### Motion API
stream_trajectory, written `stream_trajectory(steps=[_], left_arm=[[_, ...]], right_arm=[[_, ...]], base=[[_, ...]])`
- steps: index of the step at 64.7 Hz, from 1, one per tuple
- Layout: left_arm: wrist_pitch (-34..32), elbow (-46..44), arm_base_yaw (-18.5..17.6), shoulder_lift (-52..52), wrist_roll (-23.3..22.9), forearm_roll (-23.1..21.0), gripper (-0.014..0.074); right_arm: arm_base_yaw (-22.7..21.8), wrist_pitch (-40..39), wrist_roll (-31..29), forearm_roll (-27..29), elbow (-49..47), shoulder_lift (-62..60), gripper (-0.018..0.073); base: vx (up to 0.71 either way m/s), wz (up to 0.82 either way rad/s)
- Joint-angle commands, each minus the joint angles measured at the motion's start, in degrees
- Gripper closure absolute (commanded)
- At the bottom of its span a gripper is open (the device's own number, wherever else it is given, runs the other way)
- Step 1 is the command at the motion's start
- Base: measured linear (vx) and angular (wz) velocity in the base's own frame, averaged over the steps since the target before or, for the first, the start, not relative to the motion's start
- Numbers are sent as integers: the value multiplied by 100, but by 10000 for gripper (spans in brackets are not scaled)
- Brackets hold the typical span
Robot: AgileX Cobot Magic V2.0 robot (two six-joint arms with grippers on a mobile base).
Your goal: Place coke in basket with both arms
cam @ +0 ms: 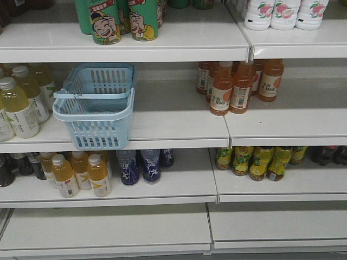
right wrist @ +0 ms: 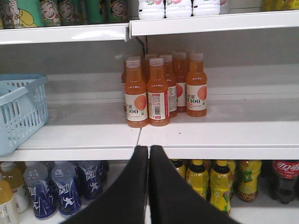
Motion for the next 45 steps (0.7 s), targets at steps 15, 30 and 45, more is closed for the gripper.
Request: stream_trajectory(steps=[15, 30, 45], left_arm=[[267, -1519, -10, 1869, 5, -430, 603], [82, -1506, -10, 2229, 5, -430, 603], [111, -1506, -10, 2229, 1, -479, 580]], right_arm=[[-29, -403, -29, -6, 63, -107, 568], [-29, -403, -29, -6, 63, -107, 568], [-29, -403, -29, -6, 63, -107, 568]], base=[[0, 0], [0, 0], [0, 0]])
